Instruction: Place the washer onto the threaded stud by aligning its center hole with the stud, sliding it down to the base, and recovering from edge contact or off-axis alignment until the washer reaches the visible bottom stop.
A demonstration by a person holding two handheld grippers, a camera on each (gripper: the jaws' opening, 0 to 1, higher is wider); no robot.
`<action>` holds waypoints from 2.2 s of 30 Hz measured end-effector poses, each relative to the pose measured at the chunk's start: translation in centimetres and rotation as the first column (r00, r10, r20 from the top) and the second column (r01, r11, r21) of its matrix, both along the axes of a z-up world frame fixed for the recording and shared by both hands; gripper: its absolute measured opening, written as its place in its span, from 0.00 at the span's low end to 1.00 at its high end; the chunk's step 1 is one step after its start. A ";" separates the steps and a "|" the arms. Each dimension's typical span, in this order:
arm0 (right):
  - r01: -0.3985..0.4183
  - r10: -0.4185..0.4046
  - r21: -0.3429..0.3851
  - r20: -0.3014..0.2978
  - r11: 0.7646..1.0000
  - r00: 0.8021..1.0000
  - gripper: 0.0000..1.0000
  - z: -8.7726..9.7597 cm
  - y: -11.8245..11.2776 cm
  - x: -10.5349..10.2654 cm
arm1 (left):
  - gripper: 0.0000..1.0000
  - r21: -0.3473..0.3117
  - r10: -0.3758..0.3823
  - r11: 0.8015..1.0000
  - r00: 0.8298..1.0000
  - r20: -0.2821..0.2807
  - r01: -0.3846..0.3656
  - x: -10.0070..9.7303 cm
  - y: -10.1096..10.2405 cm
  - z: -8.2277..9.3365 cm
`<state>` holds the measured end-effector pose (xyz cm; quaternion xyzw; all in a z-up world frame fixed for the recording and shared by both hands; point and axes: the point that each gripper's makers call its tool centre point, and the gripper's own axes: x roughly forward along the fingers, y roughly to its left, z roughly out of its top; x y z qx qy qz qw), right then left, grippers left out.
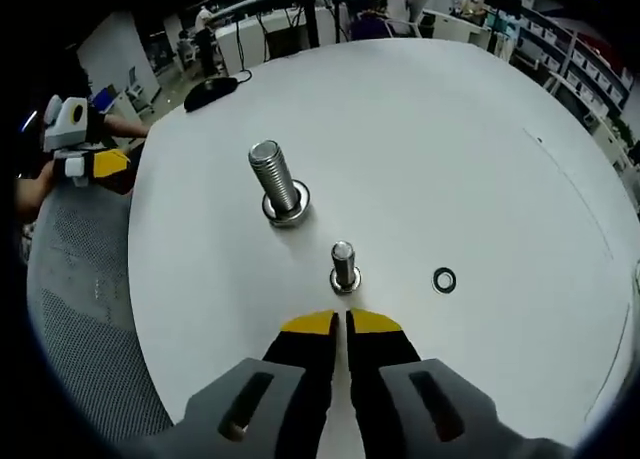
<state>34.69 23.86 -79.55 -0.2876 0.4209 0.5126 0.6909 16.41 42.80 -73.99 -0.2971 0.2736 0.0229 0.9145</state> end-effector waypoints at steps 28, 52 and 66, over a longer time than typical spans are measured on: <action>-0.021 0.023 -0.089 0.012 0.996 1.000 0.19 0.1 -3.5 2.0 | 0.00 0.001 -0.001 1.000 1.000 -0.004 0.001 0.0 0.0 -0.1; -0.161 0.169 -0.206 0.023 0.965 0.985 0.14 -0.2 -3.5 2.1 | 0.00 -0.004 0.002 1.000 1.000 0.001 -0.002 0.0 0.0 0.0; -0.064 0.065 -0.101 0.009 0.993 0.998 0.13 1.2 -3.4 1.5 | 0.00 -0.003 -0.001 1.000 1.000 -0.003 0.001 0.0 0.0 0.0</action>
